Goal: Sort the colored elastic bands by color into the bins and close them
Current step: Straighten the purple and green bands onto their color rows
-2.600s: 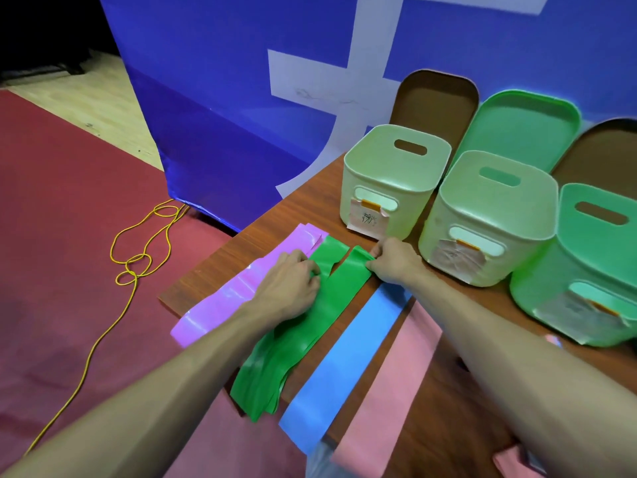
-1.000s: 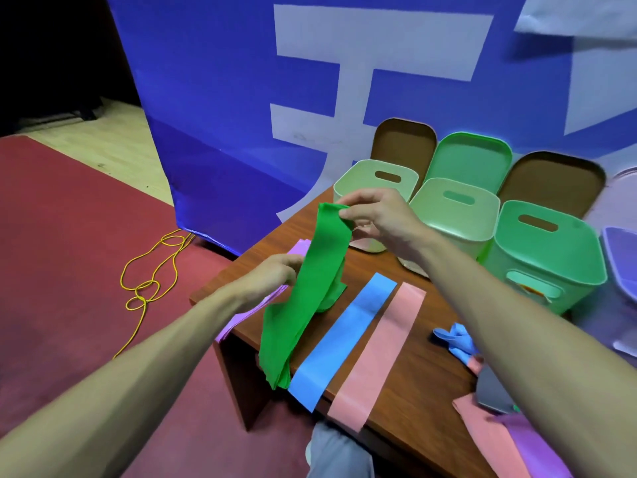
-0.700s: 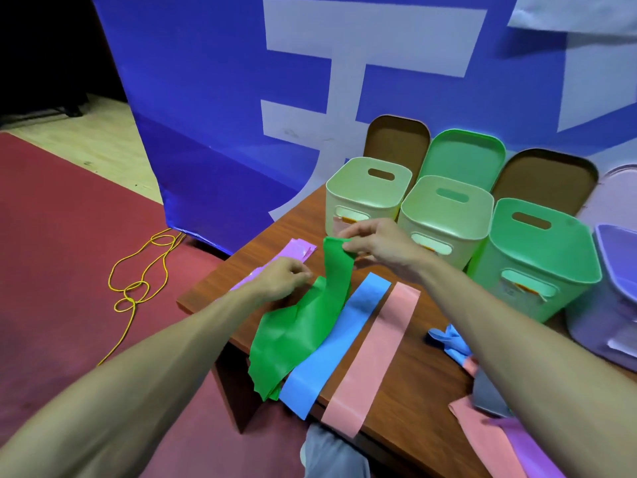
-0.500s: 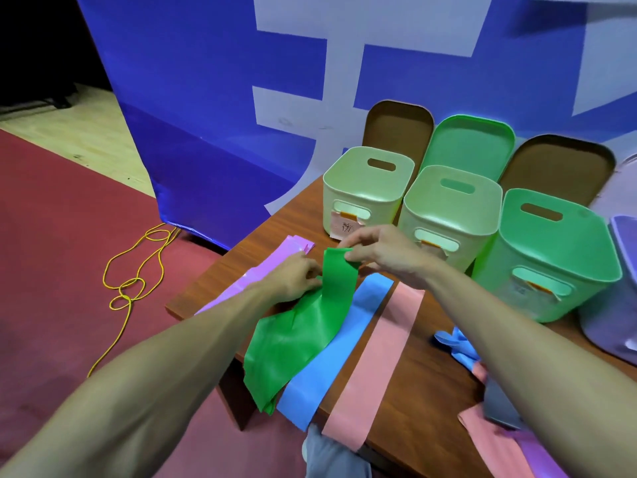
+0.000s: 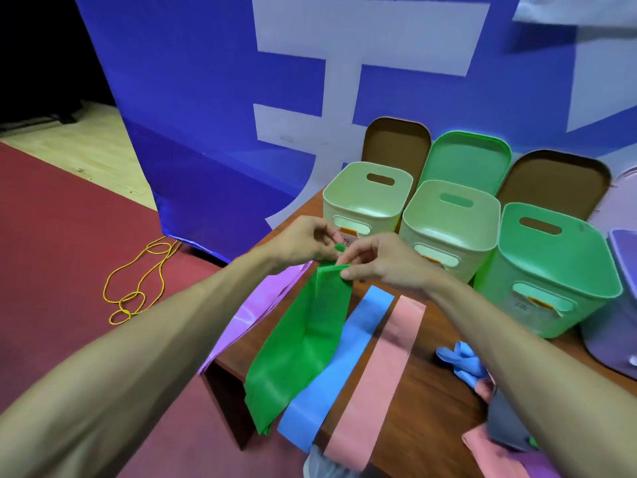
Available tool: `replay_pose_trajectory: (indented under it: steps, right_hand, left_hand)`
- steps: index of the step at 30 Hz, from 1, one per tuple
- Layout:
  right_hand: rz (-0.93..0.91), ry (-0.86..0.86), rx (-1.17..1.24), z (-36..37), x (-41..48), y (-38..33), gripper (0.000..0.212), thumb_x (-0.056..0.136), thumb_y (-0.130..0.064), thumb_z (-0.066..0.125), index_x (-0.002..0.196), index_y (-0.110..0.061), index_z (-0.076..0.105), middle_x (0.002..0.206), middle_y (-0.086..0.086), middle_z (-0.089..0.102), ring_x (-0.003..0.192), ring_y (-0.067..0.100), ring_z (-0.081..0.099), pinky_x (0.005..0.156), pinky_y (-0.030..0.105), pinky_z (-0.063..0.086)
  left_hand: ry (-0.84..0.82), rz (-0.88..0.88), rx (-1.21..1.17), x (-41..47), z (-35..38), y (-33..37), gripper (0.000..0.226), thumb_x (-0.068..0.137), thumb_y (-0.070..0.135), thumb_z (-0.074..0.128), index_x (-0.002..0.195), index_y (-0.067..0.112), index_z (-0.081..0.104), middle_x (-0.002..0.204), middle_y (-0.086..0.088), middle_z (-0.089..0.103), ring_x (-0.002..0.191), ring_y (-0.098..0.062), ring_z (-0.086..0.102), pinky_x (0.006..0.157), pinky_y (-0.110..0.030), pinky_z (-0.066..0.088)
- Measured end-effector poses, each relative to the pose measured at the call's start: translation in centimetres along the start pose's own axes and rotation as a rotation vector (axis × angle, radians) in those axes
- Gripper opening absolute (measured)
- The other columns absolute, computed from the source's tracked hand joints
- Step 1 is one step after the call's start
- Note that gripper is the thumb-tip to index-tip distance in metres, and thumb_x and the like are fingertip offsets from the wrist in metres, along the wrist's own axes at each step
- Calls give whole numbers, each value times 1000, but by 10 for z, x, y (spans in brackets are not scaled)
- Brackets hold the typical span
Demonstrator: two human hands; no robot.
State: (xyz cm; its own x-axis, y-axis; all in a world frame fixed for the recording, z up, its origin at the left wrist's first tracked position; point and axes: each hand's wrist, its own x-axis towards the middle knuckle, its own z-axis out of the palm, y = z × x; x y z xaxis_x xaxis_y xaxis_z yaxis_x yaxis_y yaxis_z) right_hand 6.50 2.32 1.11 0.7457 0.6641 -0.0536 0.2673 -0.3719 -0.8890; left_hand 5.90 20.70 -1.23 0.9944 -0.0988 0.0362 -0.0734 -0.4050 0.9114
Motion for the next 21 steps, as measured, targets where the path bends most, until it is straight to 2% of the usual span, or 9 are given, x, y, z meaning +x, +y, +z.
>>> replay_pose_trajectory:
  steps: [3,5,7,9,11,14,16,18,21]
  right_hand:
    - [-114,225,-149,-1,2,-12,15,74,-1,75,85,-11,74,68,-8,63,58,-5,53,59,8,38]
    - [-154,369,-220,-3,1,-18,17,72,-7,78,85,-16,75,78,-7,61,68,-4,53,61,5,37]
    - [-175,442,-207,-3,2,-22,17,70,-11,79,80,-25,74,92,-2,64,85,4,57,75,9,42]
    - [-136,452,-113,-1,1,-29,20,70,-13,80,71,-31,72,89,-3,70,87,13,65,83,29,52]
    - [-122,458,-65,1,-3,-37,18,71,-12,79,70,-29,73,78,-2,73,74,13,66,78,37,54]
    - [-156,438,21,6,-9,-56,16,74,-4,76,76,-20,75,70,2,70,64,13,62,67,32,56]
    - [-180,402,67,9,-12,-71,15,75,-1,74,79,-15,74,71,3,70,65,12,65,66,26,56]
    - [-218,382,79,10,-15,-89,15,75,-1,74,76,-16,74,75,6,72,70,15,68,68,27,58]
    - [-261,421,119,6,-15,-114,17,75,0,74,74,-17,73,74,5,71,70,14,67,66,28,58]
  left_hand:
    - [-1,1,-144,-8,-5,20,17,80,-7,64,80,9,62,69,-4,56,59,-11,52,54,-19,45]
    - [8,-16,-276,-15,-10,29,14,81,-4,65,82,9,60,65,-1,55,52,-8,53,48,-18,44]
    - [20,-20,-387,-23,-13,36,15,82,-4,63,82,10,58,63,1,58,48,-6,54,46,-17,43]
    - [28,-18,-465,-31,-17,41,16,83,-5,60,81,10,58,61,2,59,45,-6,52,47,-18,42]
    - [25,-14,-503,-38,-21,44,16,83,-4,60,80,12,58,58,4,58,45,-8,43,50,-20,35]
    - [23,-2,-543,-48,-29,49,15,84,0,59,79,14,60,58,4,55,51,-10,36,53,-22,30]
    - [49,24,-564,-57,-33,54,12,86,4,56,81,15,59,61,3,58,54,-10,46,56,-22,35]
    - [115,71,-575,-65,-36,57,8,87,13,54,90,14,61,75,-1,65,67,-14,59,63,-25,42]
    - [247,121,-538,-74,-41,60,36,79,22,58,110,5,62,100,-12,66,92,-23,60,78,-32,44]
